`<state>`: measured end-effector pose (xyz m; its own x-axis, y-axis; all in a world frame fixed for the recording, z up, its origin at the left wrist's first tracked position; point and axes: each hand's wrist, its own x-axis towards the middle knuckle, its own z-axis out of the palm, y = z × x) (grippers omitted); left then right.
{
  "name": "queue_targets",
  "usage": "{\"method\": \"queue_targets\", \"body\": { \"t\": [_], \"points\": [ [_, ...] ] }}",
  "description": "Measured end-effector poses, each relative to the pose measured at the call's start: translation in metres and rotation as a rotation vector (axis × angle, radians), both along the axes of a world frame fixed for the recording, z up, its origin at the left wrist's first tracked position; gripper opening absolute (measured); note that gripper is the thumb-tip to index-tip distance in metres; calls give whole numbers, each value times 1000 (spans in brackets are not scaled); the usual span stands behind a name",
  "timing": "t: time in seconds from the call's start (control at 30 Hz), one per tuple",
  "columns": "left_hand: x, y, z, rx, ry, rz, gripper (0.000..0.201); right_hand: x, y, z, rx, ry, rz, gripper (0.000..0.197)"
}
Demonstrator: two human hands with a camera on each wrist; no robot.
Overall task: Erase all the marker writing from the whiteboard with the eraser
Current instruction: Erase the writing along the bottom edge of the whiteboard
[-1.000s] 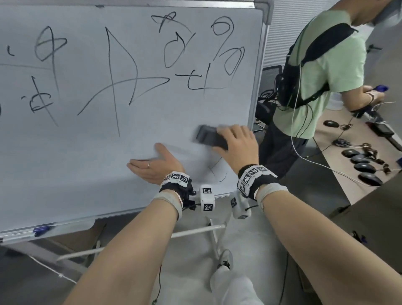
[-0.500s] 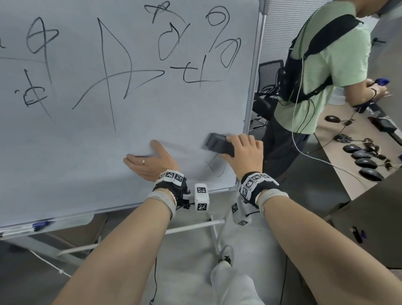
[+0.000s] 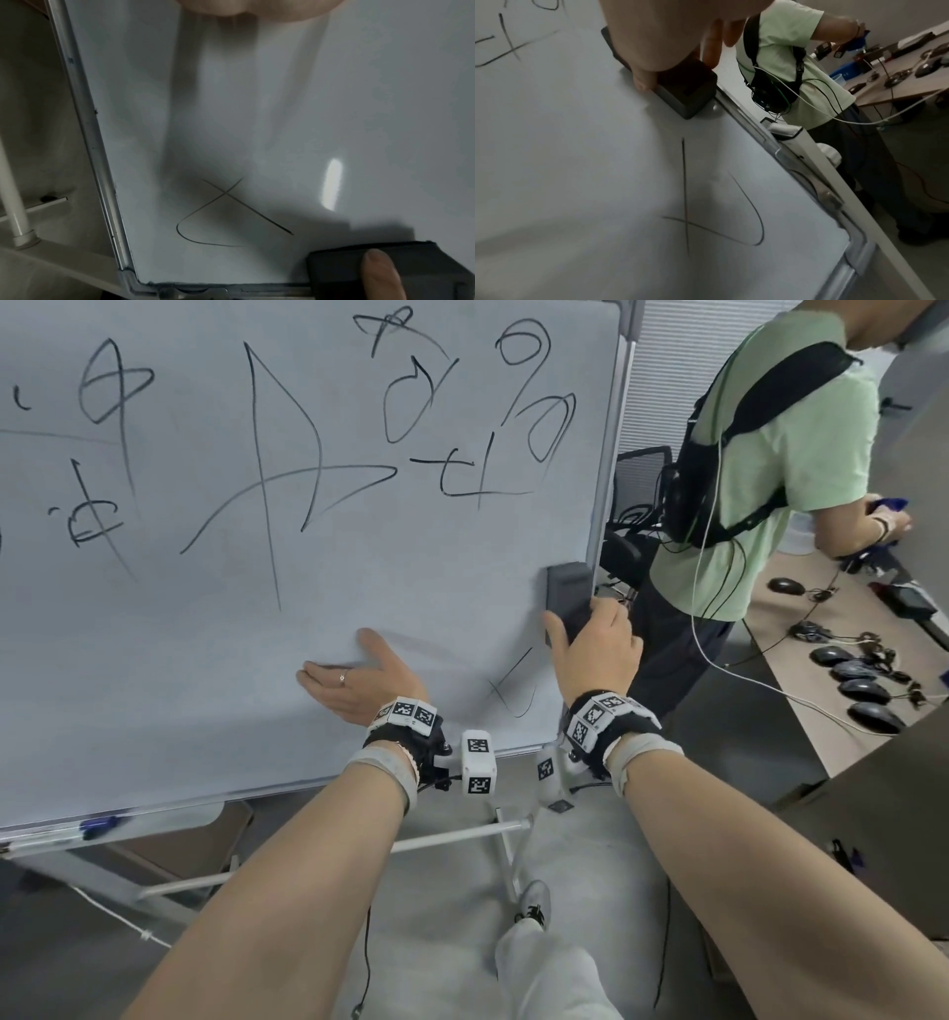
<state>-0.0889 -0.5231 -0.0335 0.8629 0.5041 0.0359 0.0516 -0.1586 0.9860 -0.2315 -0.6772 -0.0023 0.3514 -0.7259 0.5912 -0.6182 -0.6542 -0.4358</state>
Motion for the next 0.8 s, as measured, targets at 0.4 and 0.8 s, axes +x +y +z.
{"method": "queue_targets", "body": {
  "t": [0.4,0.8],
  "points": [
    [-2,3,-12,41,-4,13,91,2,9,1,59,-40,-7,57],
    [-3,29,-84,-89,222,43,131,-6,57,-103,130,244,221,55]
  ]
}}
